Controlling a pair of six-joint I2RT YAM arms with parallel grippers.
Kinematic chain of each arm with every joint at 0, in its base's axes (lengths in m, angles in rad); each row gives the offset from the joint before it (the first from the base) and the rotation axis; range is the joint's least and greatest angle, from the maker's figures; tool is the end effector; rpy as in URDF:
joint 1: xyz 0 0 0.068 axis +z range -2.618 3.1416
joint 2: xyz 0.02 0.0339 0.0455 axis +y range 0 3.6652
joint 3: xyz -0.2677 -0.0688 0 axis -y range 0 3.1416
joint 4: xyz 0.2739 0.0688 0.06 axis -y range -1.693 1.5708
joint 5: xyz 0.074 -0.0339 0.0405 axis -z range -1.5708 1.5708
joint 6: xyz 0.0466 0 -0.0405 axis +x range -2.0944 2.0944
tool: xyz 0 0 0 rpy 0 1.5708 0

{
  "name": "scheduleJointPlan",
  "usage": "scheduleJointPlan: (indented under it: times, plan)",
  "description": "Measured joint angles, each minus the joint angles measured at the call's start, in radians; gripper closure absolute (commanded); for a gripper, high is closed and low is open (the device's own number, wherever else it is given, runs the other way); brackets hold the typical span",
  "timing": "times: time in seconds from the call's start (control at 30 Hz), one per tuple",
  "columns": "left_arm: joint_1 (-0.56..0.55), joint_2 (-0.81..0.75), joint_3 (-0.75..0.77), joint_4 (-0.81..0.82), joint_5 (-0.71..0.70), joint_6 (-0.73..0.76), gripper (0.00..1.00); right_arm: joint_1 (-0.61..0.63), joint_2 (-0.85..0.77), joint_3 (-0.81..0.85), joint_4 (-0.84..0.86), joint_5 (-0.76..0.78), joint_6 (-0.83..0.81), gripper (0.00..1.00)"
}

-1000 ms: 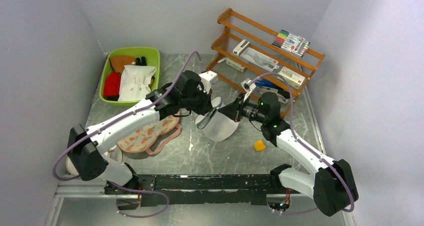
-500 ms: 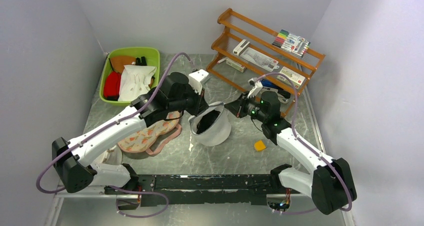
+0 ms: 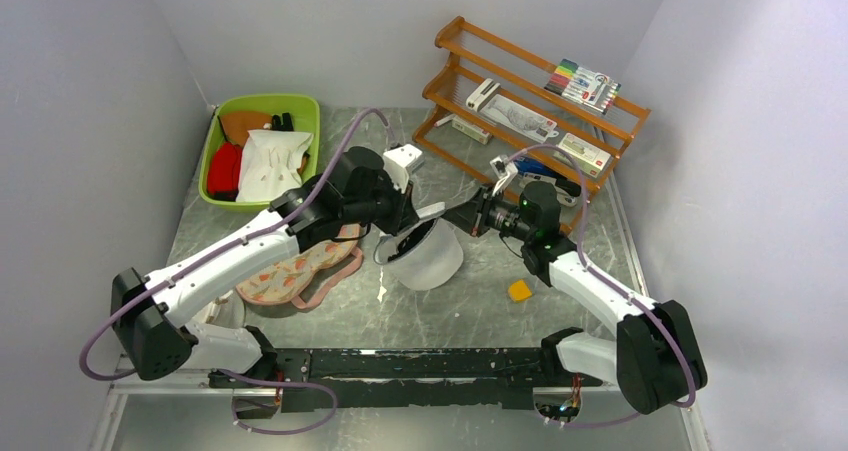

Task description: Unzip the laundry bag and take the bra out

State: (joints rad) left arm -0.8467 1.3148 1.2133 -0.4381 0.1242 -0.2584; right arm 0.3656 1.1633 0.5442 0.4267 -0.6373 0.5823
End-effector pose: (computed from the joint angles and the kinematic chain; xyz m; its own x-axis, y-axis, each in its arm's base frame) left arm 0.2169 -0.2540 0.3426 -0.5370 0.2245 -0.8132 0.6997 0.6569 -0.2808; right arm 0.2527 0.1264 0.2279 -0.6071 0.2409 -0.7572 -0.5973 0.4901 0.6348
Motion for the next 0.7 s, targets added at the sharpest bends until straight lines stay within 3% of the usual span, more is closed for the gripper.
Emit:
scheduleJointPlan:
  times: [0.13,0.23,0.43,0.7]
  plan:
    - [0.000,0.035,0.000,-0.003,0.020,0.000,0.54,-0.005,0.000,-0.014,0.036,-0.032,0.006,1.00]
    - [0.000,0.045,0.001,-0.003,0.019,0.000,0.38,-0.003,0.000,-0.016,0.060,-0.070,0.010,1.00]
    - [0.000,0.076,0.024,-0.005,0.019,-0.003,0.31,0.003,0.000,-0.016,0.089,-0.114,0.011,1.00]
    - [0.000,0.120,0.050,-0.005,0.045,-0.009,0.10,0.014,-0.003,-0.016,0.095,-0.131,0.011,1.00]
